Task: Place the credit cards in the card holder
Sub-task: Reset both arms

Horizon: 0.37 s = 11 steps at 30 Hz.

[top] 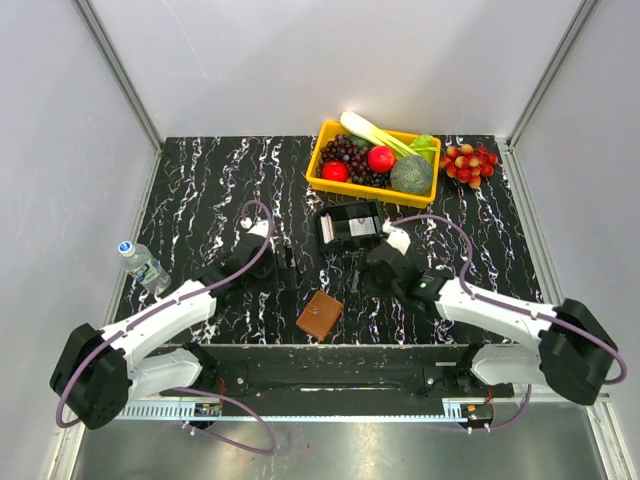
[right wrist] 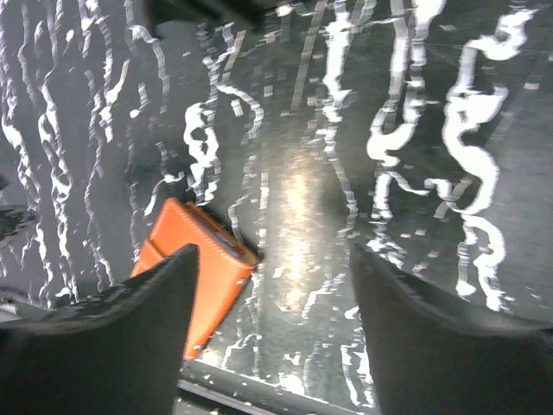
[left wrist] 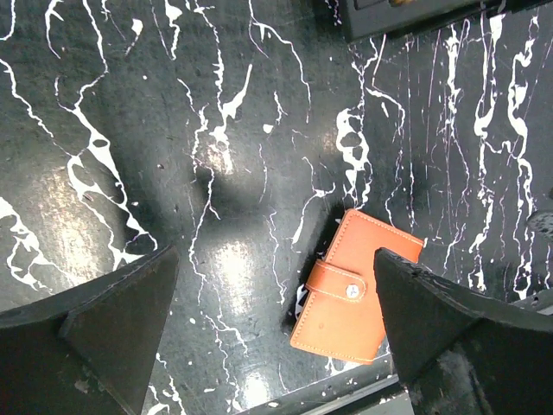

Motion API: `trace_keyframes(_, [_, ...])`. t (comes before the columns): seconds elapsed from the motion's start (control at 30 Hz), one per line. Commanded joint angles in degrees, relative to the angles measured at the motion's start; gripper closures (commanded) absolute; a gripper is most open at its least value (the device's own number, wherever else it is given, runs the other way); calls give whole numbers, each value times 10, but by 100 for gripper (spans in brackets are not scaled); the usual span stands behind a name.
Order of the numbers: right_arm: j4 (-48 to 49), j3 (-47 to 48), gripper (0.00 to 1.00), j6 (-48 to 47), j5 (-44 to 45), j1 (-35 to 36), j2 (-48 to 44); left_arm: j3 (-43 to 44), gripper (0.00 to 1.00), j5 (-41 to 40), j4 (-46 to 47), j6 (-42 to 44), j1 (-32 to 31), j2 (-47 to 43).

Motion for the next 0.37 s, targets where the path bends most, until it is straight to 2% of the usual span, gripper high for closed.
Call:
trace_keyframes(0.0, [-16, -44, 17, -15, 21, -56, -80, 26, 1, 43, 28, 23, 31, 0])
trace_keyframes(0.07, [-32, -63, 1, -27, 20, -110, -117, 32, 1, 63, 32, 31, 46, 9])
trace_keyframes(0.27, [-102, -58, 1, -113, 6, -317, -222, 31, 1, 83, 48, 36, 112, 12])
trace_keyframes(0.33, [-107, -47, 1, -137, 28, -375, -238, 32, 1, 67, 46, 34, 140, 9])
